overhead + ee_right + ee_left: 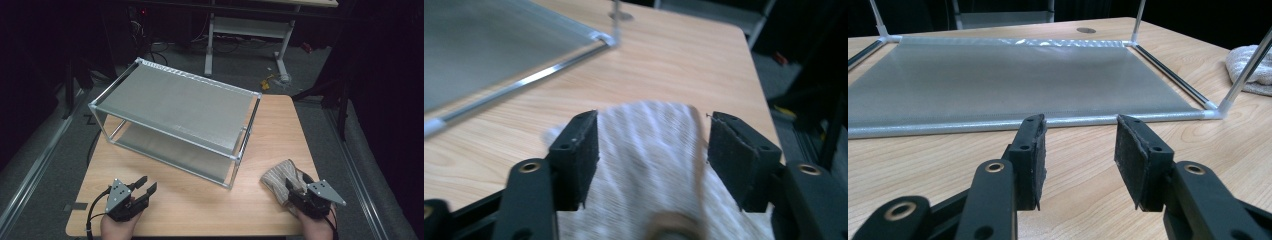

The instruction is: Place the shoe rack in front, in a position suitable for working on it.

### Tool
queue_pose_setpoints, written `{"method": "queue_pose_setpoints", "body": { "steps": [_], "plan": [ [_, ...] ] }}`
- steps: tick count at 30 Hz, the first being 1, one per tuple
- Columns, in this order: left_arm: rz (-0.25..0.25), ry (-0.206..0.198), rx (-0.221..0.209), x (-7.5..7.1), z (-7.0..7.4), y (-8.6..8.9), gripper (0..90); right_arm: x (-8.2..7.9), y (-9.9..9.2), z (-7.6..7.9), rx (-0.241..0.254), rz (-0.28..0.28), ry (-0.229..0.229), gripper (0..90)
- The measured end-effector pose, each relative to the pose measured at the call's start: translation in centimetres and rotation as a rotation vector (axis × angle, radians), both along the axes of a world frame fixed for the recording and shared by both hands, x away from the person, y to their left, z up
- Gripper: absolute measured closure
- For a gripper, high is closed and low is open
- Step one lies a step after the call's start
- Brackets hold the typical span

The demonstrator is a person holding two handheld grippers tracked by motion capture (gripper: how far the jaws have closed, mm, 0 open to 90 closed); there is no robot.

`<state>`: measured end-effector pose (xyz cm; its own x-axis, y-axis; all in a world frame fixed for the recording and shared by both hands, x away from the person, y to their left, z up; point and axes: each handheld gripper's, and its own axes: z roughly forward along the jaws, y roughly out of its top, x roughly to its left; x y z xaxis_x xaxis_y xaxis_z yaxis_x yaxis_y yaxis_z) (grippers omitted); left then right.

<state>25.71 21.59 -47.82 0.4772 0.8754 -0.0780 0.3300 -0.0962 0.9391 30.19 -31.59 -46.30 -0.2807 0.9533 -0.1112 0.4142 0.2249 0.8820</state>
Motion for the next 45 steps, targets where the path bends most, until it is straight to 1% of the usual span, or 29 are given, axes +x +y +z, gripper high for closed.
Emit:
{"method": "queue_pose_setpoints", "body": {
  "steps": [2, 4, 6, 8, 9, 10, 11, 13, 14, 16, 18, 19, 21, 22, 26, 29, 32, 35, 37, 39, 40, 42, 45],
  "plan": [
    [-0.003, 0.002, -0.001, 0.1, 0.0, 0.0, 55.4, 0.5, -0.7, -0.8, 0.016, -0.013, 0.046, 33.2],
    [-0.006, -0.001, 0.001, 0.1, 0.0, 0.0, 55.3, 0.9, -1.0, -1.7, 0.039, -0.004, 0.096, 32.5],
    [-0.006, 0.0, 0.0, 0.1, 0.0, -0.1, 55.3, 1.3, -1.1, -2.3, 0.02, -0.005, 0.14, 31.6],
    [-0.009, 0.001, 0.001, 0.1, 0.0, 0.0, 55.3, 1.8, -1.2, -3.0, 0.027, 0.002, 0.19, 33.4],
    [-0.007, 0.002, 0.0, 0.1, 0.0, 0.0, 55.3, 2.0, -1.2, -3.3, 0.025, 0.001, 0.211, 36.7],
    [-0.005, 0.001, -0.001, 0.0, 0.0, 0.0, 55.3, 2.1, -1.2, -3.6, 0.037, 0.013, 0.234, 44.0],
    [-0.005, 0.001, -0.002, 0.0, 0.0, 0.1, 55.3, 2.2, -1.3, -3.6, 0.055, 0.026, 0.249, 48.3],
    [-0.005, 0.0, -0.003, 0.0, 0.0, 0.0, 55.2, 2.2, -1.3, -3.6, 0.075, 0.047, 0.263, 62.4],
    [-0.005, 0.001, -0.002, 0.0, 0.0, 0.0, 55.3, 2.1, -1.1, -3.6, 0.076, 0.055, 0.263, 67.8],
    [-0.006, 0.002, -0.003, 0.0, 0.0, 0.0, 55.3, 2.0, -0.6, -3.3, 0.057, 0.057, 0.266, 72.9],
    [-0.008, 0.0, -0.003, -0.1, 0.1, 0.0, 55.3, 1.7, -0.1, -2.8, 0.046, 0.07, 0.233, 73.9],
    [-0.008, -0.001, -0.003, -0.1, 0.1, 0.0, 55.3, 1.3, 0.1, -2.4, 0.052, 0.083, 0.2, 73.9],
    [-0.007, -0.001, -0.002, -0.1, 0.1, 0.0, 55.4, 0.3, 0.9, -1.2, 0.083, 0.111, 0.134, 73.7],
    [-0.007, -0.001, -0.001, 0.0, 0.1, 0.0, 55.4, -0.2, 1.5, -0.6, 0.088, 0.129, 0.104, 73.6],
    [-0.006, 0.004, -0.004, 0.2, 0.0, -0.1, 55.4, -2.2, 3.8, 1.3, 0.123, 0.219, 0.0, 73.3],
    [-0.01, 0.005, -0.002, 0.3, 0.0, -0.2, 55.4, -3.4, 5.0, 2.5, 0.169, 0.277, -0.055, 73.3],
    [-0.012, 0.006, -0.001, 0.3, -0.1, -0.3, 55.5, -4.5, 5.8, 3.7, 0.229, 0.332, -0.106, 73.3],
    [-0.011, 0.011, 0.002, 0.3, -0.2, -0.3, 55.5, -5.5, 6.3, 5.1, 0.283, 0.364, -0.163, 73.3],
    [-0.01, 0.015, 0.003, 0.3, -0.3, -0.3, 55.5, -5.4, 6.9, 5.5, 0.311, 0.382, -0.17, 73.2],
    [-0.01, 0.017, 0.005, 0.3, -0.3, -0.4, 55.5, -5.0, 7.7, 5.3, 0.31, 0.383, -0.159, 73.2],
    [-0.009, 0.017, 0.005, 0.3, -0.3, -0.4, 55.5, -4.7, 8.1, 5.1, 0.302, 0.384, -0.145, 73.1],
    [-0.011, 0.016, 0.008, 0.2, -0.3, -0.4, 55.5, -4.1, 9.1, 4.4, 0.266, 0.382, -0.126, 73.2],
    [-0.006, 0.016, 0.006, 0.0, -0.3, -0.4, 55.5, -3.2, 10.2, 3.1, 0.229, 0.364, -0.078, 73.2]
  ]
}}
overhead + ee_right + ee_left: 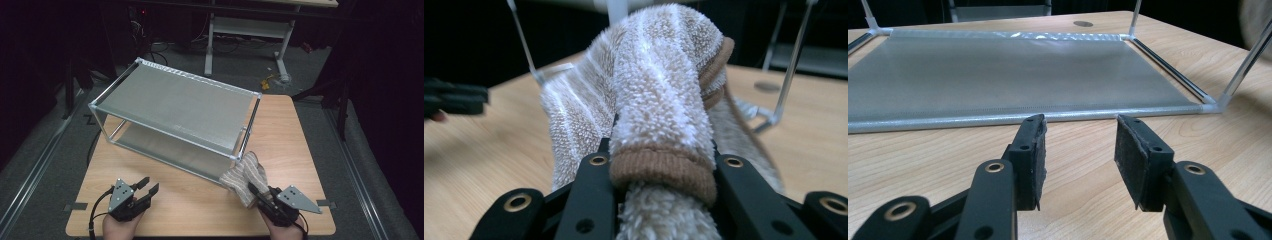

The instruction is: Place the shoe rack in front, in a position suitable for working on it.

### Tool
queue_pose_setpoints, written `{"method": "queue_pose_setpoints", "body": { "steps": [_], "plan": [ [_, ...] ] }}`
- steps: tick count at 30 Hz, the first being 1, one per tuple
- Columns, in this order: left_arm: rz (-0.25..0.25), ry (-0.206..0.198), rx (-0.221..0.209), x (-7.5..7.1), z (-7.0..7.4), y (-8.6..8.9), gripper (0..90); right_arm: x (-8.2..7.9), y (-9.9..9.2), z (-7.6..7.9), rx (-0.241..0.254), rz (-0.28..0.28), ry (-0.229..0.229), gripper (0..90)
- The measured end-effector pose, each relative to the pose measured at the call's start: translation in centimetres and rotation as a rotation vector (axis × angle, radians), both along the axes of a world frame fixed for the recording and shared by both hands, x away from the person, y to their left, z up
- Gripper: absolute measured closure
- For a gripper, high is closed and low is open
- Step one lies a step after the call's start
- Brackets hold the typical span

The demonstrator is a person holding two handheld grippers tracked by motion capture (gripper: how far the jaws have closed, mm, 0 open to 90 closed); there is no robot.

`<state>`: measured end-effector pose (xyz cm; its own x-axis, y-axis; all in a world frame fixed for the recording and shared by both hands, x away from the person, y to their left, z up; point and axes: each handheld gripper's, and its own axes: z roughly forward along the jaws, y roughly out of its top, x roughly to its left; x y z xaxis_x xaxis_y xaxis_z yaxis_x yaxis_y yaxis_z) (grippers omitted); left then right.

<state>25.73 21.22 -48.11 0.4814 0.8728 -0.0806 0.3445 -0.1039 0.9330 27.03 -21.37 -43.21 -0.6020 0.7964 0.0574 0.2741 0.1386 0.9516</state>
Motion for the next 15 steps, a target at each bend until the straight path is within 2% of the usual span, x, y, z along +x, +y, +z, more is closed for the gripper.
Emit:
{"method": "queue_pose_setpoints", "body": {
  "steps": [5, 8, 15],
  "plan": [
    [0.003, -0.004, -0.001, -0.2, 0.1, 0.2, 55.5, 0.9, 0.9, -2.0, -0.086, -0.022, 0.057, 73.3],
    [0.001, -0.006, -0.002, -0.2, 0.1, 0.3, 55.6, 1.3, 1.0, -3.0, -0.119, -0.029, 0.094, 73.3],
    [-0.009, -0.008, -0.002, -0.1, 0.2, 0.1, 55.6, 1.9, 1.0, -5.3, -0.229, -0.03, 0.206, 73.2]
  ]
}}
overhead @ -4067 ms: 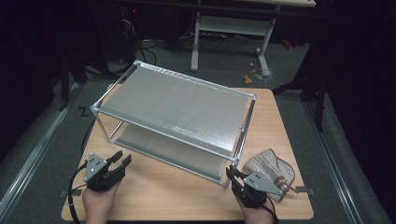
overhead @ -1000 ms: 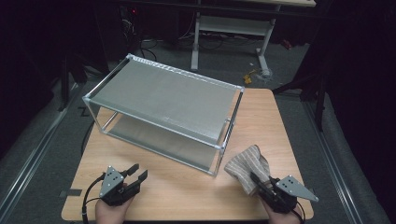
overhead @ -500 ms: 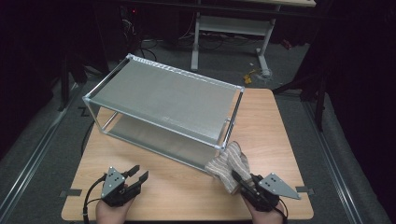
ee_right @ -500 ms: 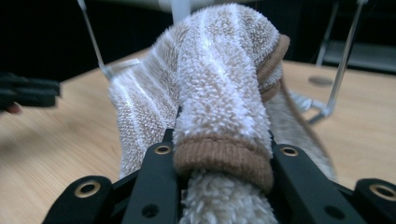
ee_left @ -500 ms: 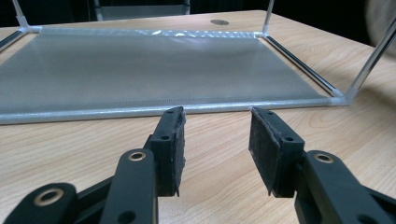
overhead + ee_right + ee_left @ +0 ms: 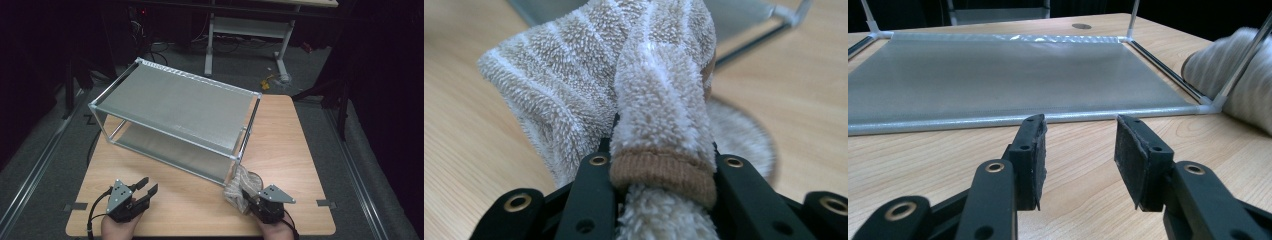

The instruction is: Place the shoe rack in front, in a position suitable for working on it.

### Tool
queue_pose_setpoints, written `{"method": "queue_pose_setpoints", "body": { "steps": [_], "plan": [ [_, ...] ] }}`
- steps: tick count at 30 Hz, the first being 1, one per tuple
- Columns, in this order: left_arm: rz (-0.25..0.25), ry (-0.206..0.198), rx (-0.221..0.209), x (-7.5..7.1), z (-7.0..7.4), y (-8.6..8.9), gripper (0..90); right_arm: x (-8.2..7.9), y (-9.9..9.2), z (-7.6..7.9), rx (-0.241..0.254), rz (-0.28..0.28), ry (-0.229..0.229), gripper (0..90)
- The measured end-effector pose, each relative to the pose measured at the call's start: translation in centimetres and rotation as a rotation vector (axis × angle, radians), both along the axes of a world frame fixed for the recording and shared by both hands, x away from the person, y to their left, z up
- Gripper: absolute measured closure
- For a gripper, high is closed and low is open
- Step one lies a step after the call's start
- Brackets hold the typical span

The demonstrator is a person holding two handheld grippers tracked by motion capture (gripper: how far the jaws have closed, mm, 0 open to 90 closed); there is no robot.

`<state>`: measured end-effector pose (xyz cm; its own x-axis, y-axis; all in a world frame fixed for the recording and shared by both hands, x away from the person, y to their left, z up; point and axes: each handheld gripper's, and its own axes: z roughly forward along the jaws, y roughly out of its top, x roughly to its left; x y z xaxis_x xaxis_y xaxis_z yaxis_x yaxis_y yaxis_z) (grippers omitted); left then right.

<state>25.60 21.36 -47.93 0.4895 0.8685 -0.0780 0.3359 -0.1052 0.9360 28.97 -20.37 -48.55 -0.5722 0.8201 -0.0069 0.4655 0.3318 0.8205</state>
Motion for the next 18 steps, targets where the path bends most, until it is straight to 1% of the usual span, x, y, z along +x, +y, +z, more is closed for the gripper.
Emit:
{"method": "queue_pose_setpoints", "body": {
  "steps": [3, 4, 5, 7, 10, 12, 18],
  "plan": [
    [-0.005, 0.001, -0.001, 0.1, 0.0, -0.1, 55.6, 0.2, -0.1, -0.7, -0.023, -0.001, 0.04, 73.2],
    [-0.005, 0.002, -0.001, 0.1, 0.0, -0.1, 55.6, 0.2, -0.2, -0.9, -0.032, -0.001, 0.038, 73.2],
    [-0.007, 0.001, 0.001, 0.1, 0.0, -0.1, 55.6, 0.2, -0.2, -0.9, -0.03, 0.0, 0.041, 73.2],
    [-0.01, 0.002, 0.002, 0.2, 0.0, -0.2, 55.6, 0.0, -0.2, -0.6, -0.014, -0.009, 0.033, 73.2],
    [-0.009, 0.001, 0.002, 0.2, 0.0, -0.2, 55.6, -0.4, -0.2, 0.4, 0.016, -0.009, -0.011, 73.1],
    [-0.008, 0.001, 0.002, 0.2, 0.0, -0.2, 55.6, -0.7, -0.2, 1.2, 0.05, -0.012, -0.038, 73.0],
    [-0.004, -0.001, -0.002, 0.1, 0.1, -0.2, 55.6, -1.7, -0.5, 4.1, 0.132, -0.015, -0.135, 72.9]
  ]
}}
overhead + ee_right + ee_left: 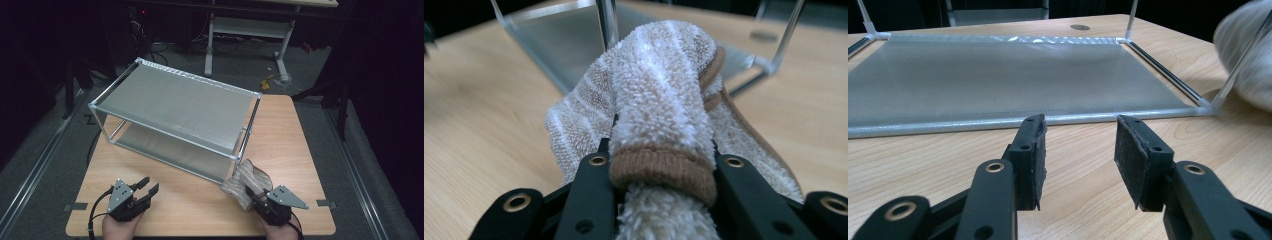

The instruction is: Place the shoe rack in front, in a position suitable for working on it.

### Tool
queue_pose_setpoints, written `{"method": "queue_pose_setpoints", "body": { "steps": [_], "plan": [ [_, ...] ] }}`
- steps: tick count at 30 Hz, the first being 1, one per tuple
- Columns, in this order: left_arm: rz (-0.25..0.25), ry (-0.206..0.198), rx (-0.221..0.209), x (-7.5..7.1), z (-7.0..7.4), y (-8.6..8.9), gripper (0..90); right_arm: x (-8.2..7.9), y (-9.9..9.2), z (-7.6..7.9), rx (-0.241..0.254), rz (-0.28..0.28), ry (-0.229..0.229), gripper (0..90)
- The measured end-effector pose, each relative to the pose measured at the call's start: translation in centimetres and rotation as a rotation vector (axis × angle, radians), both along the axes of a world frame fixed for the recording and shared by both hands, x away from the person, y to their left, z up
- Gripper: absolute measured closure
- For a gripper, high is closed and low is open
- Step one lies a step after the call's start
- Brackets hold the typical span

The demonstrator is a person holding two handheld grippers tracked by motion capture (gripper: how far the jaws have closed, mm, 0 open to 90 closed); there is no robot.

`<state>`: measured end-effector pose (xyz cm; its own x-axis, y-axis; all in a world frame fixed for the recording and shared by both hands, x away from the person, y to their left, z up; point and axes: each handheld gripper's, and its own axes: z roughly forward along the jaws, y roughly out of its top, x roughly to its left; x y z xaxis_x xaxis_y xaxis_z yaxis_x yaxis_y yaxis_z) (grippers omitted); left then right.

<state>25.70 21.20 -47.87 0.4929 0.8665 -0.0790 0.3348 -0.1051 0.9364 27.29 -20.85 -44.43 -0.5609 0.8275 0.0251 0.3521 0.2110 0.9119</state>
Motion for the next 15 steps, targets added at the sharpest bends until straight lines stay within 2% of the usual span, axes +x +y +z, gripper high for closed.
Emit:
{"method": "queue_pose_setpoints", "body": {
  "steps": [5, 10, 12, 15],
  "plan": [
    [0.002, 0.001, -0.003, 0.0, 0.0, 0.0, 55.6, -0.4, -0.1, 2.3, 0.052, -0.011, -0.075, 72.8],
    [-0.002, 0.001, -0.004, 0.0, 0.0, -0.1, 55.6, -0.5, 0.0, 3.8, 0.078, -0.01, -0.112, 72.8],
    [0.0, -0.001, -0.006, 0.0, 0.1, -0.1, 55.6, -0.3, 0.2, 3.5, 0.06, -0.01, -0.103, 72.8],
    [-0.002, -0.001, -0.007, 0.0, 0.1, 0.0, 55.6, 0.0, 0.4, 2.2, 0.029, -0.001, -0.059, 72.8]
  ]
}}
